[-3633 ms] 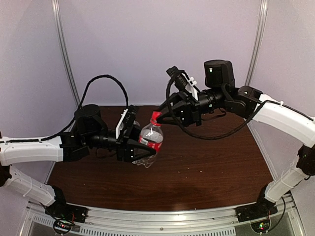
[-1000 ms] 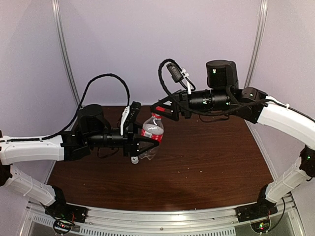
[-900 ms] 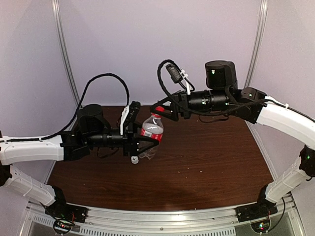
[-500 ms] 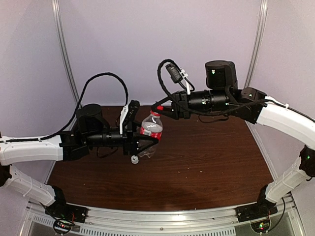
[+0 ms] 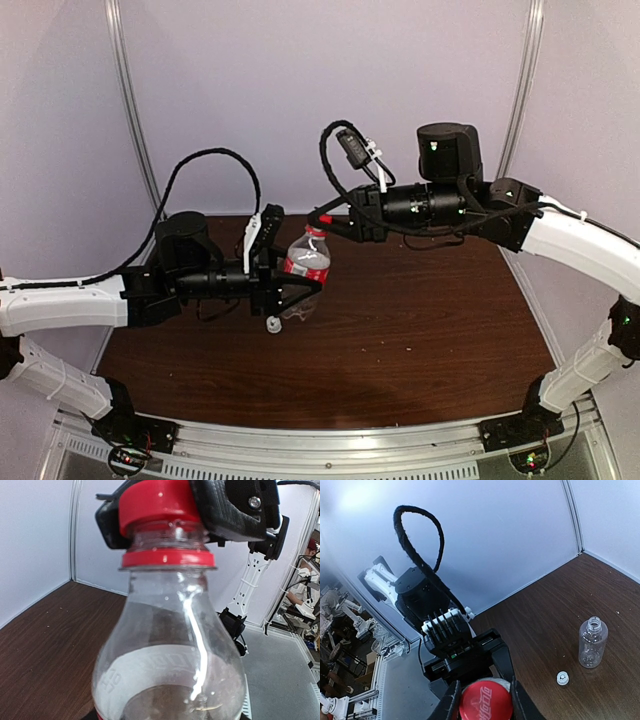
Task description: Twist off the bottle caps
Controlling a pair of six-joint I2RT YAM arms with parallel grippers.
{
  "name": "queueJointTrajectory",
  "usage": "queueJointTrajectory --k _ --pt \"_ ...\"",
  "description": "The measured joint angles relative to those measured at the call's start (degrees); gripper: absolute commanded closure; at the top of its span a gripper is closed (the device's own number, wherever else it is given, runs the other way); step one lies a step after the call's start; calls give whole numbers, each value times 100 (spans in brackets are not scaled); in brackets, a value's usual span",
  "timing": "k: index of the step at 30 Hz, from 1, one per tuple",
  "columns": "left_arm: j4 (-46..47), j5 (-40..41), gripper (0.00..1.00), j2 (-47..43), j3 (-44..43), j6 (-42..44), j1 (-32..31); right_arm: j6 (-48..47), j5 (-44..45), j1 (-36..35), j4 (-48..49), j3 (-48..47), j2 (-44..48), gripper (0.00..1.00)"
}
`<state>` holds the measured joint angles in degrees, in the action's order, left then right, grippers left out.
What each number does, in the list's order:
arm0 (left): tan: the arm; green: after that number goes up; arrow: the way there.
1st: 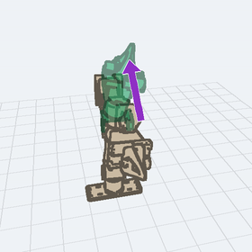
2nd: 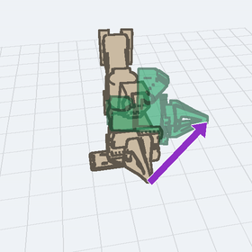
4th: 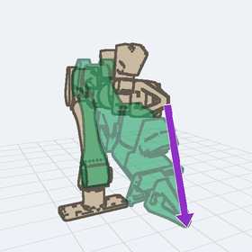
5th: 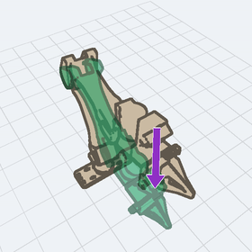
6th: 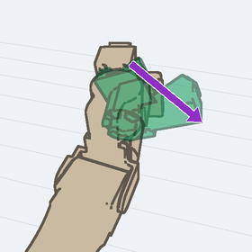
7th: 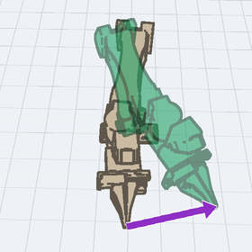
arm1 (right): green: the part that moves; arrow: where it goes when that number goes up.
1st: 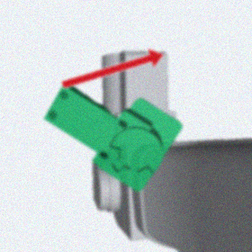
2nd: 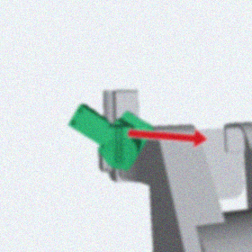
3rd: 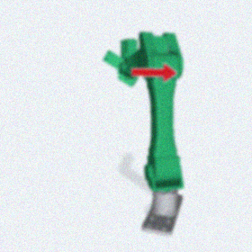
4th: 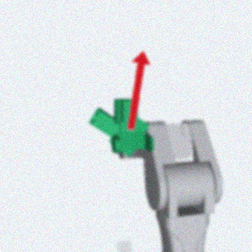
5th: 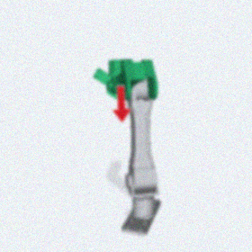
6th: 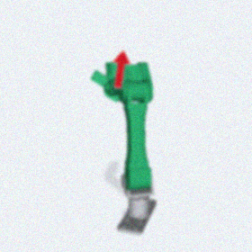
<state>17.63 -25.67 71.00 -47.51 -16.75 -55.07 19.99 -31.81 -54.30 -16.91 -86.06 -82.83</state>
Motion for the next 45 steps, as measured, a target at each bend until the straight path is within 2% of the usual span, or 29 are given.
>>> queueJointTrajectory --k 14,17,24,29,35,45 --pt "-20 -79 56 -44 2 7 -7 -146 -195 114 -15 44 55 81" --pt "-33 -372 56 -50 37 -2 2 -382 -330 238 15 72 114 81" --pt "505 -1600 56 -22 74 -199 0 -1126 -1021 522 103 138 212 81" --pt "520 -1773 56 -24 76 -229 0 -1366 -1209 531 160 181 216 79" --pt "37 -1147 56 -313 76 -15 0 -1360 -756 673 184 422 240 79" --pt "-1241 1276 56 -1176 87 466 0 -1333 317 748 411 1528 275 79"
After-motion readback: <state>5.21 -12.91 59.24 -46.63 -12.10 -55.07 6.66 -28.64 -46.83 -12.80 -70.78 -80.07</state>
